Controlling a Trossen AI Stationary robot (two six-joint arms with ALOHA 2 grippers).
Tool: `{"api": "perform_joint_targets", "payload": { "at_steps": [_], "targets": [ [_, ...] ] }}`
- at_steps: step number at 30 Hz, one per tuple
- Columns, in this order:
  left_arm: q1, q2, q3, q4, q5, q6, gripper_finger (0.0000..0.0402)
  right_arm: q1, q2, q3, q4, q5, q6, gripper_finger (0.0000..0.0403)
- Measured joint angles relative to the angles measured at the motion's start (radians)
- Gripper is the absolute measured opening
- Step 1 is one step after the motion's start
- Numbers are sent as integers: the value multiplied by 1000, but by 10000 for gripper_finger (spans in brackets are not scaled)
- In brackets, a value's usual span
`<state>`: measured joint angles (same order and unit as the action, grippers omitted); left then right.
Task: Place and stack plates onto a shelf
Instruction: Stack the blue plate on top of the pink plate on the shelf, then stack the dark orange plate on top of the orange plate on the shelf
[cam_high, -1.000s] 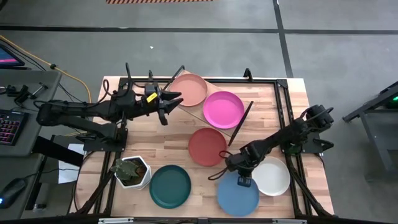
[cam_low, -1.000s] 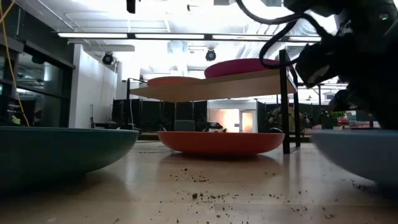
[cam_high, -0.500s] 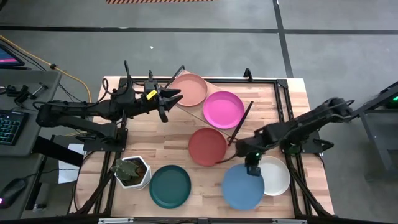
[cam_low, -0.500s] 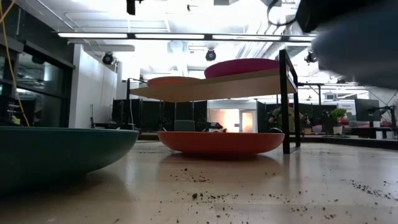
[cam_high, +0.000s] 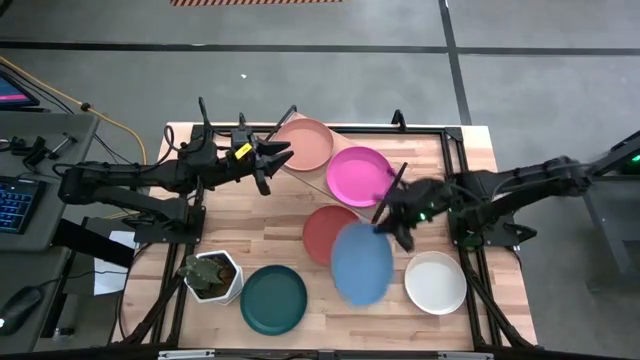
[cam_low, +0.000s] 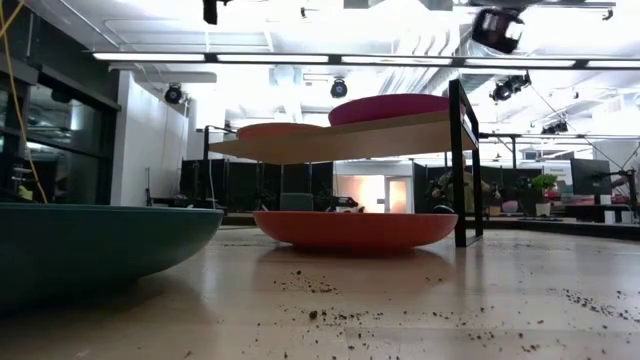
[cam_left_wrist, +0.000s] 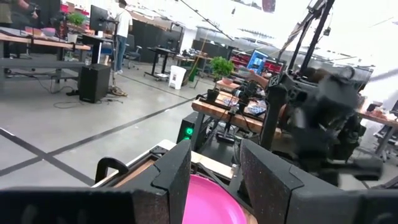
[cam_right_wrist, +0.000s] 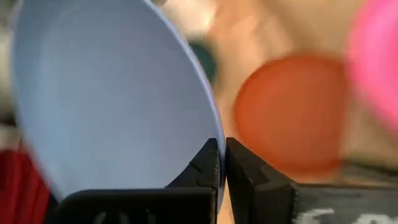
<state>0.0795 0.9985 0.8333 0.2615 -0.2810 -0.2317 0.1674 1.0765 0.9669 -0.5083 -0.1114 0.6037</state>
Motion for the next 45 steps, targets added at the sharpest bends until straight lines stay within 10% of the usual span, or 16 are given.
{"api": "perform_joint_targets", "payload": {
  "at_steps": [17,34,45],
  "targets": [
    [0,0,0,378,-46,206,131,-541,93,300,-383,213,-118,0],
    [0,0,0,395,-45,220,131,-647,221,332,-458,81,-231,3],
    [0,0,0,394,-46,244,131,-647,201,352,-444,50,-312,168]
  ]
}}
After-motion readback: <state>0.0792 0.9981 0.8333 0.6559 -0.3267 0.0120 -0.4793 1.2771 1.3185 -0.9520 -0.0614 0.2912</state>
